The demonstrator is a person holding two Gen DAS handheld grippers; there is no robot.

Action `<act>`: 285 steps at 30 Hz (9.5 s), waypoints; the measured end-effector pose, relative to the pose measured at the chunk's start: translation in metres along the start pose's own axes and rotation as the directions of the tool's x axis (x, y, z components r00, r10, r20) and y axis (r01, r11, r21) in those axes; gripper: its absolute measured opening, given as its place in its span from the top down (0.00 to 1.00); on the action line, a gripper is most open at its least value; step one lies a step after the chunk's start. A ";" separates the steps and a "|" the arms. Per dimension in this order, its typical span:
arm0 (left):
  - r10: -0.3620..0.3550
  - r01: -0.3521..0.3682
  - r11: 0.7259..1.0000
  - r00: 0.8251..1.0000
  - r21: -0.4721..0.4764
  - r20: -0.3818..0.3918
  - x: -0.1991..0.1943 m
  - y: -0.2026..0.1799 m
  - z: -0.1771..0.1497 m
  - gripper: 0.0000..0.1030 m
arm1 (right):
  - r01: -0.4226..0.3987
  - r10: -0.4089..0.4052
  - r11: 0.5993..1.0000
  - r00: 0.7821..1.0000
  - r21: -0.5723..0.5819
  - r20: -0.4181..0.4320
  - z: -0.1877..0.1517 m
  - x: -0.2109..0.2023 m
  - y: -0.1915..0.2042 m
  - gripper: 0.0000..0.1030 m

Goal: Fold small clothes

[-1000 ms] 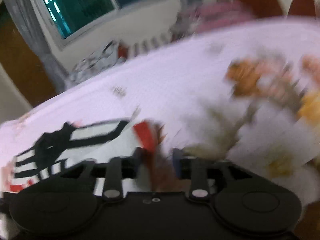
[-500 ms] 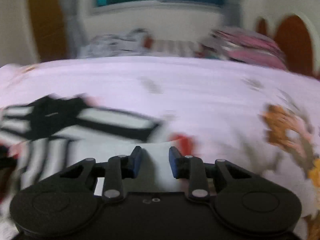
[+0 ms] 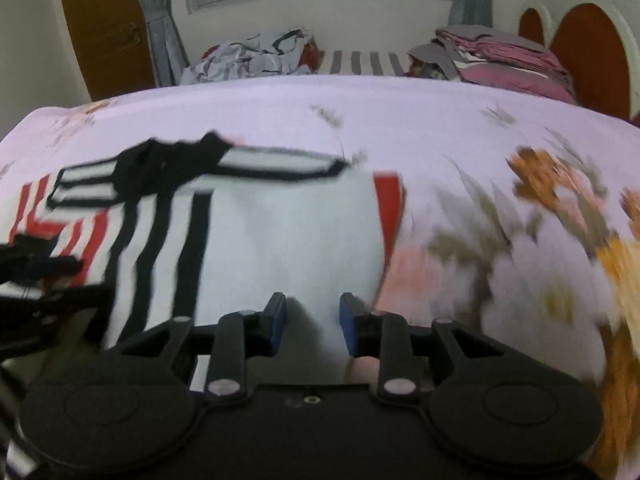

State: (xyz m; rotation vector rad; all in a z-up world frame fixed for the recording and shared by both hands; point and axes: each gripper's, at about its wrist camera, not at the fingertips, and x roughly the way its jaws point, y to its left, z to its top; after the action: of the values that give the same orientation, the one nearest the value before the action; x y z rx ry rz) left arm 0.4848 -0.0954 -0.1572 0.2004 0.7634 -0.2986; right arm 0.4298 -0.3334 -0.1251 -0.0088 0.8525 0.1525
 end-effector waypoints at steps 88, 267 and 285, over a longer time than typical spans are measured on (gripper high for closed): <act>0.351 -0.126 0.620 0.927 -0.774 0.131 -0.125 0.383 -0.149 0.96 | 0.178 -0.206 0.958 0.973 0.226 0.104 0.013 -0.027 0.093 0.60; 0.190 -0.185 0.967 0.982 -0.178 0.014 -0.100 0.145 -0.077 0.17 | 0.034 -0.034 0.999 0.996 0.007 0.085 -0.023 -0.045 0.108 0.56; 0.216 -0.210 0.954 0.976 -0.212 0.005 -0.213 0.108 -0.180 0.17 | -0.035 0.027 0.998 0.992 0.060 0.120 -0.133 -0.169 0.060 0.46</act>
State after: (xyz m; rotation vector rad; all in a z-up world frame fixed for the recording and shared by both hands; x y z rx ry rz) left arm 0.2590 0.0982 -0.1266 0.0765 0.7324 -0.0143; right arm 0.2120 -0.3051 -0.0826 0.0706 0.7382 0.1543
